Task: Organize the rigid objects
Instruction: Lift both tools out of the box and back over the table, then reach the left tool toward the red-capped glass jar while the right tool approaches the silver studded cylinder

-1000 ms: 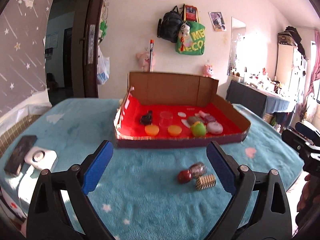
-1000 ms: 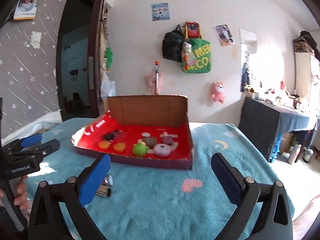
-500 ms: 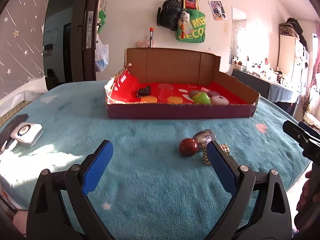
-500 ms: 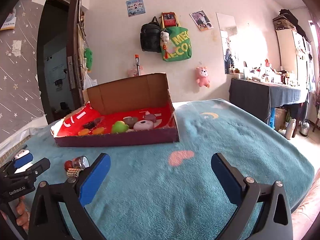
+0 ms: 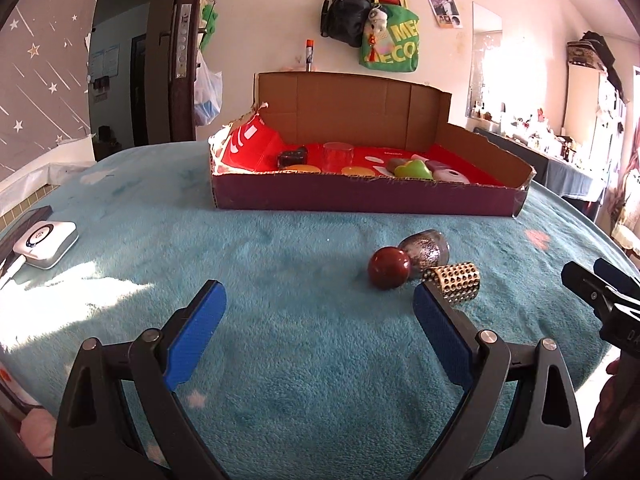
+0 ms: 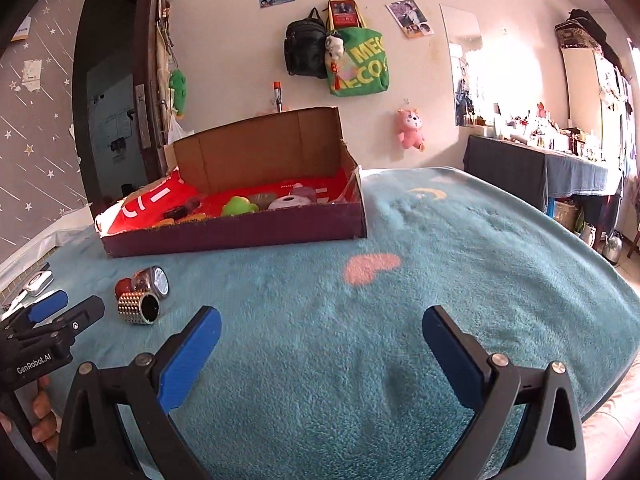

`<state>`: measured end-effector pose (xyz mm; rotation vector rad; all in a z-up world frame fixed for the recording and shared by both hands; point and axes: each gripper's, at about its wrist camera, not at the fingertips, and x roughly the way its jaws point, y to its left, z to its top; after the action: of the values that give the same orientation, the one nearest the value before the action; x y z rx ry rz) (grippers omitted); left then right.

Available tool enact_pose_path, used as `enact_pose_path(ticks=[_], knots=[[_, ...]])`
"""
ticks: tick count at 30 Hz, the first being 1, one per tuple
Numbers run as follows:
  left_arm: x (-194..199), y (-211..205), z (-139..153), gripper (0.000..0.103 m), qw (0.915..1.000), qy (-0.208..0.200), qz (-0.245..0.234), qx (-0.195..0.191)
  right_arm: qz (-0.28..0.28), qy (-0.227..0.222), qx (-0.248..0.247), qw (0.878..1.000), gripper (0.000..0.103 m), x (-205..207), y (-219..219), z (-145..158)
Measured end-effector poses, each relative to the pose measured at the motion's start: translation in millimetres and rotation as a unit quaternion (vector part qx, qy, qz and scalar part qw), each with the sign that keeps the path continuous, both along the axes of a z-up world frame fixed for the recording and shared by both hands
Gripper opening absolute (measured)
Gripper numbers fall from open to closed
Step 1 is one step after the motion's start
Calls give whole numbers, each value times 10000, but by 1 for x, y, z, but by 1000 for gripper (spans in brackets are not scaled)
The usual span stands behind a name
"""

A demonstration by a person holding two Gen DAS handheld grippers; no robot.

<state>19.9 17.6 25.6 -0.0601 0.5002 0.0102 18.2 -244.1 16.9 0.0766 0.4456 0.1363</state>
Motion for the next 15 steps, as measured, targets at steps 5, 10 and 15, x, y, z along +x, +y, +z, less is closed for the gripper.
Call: enact_pose_path(ticks=[5,10,15], knots=[[0,2,-1,96,10000,7,-6,-61,20,45,-2,10000,103,1,1,-3],[0,3,-1,96,10000,2,3,-70,15,123,60,9999,103,4,2,-5],[4,11,1,96,9998,92,54,-166,68,223,80,9997,103,8,6,-6]])
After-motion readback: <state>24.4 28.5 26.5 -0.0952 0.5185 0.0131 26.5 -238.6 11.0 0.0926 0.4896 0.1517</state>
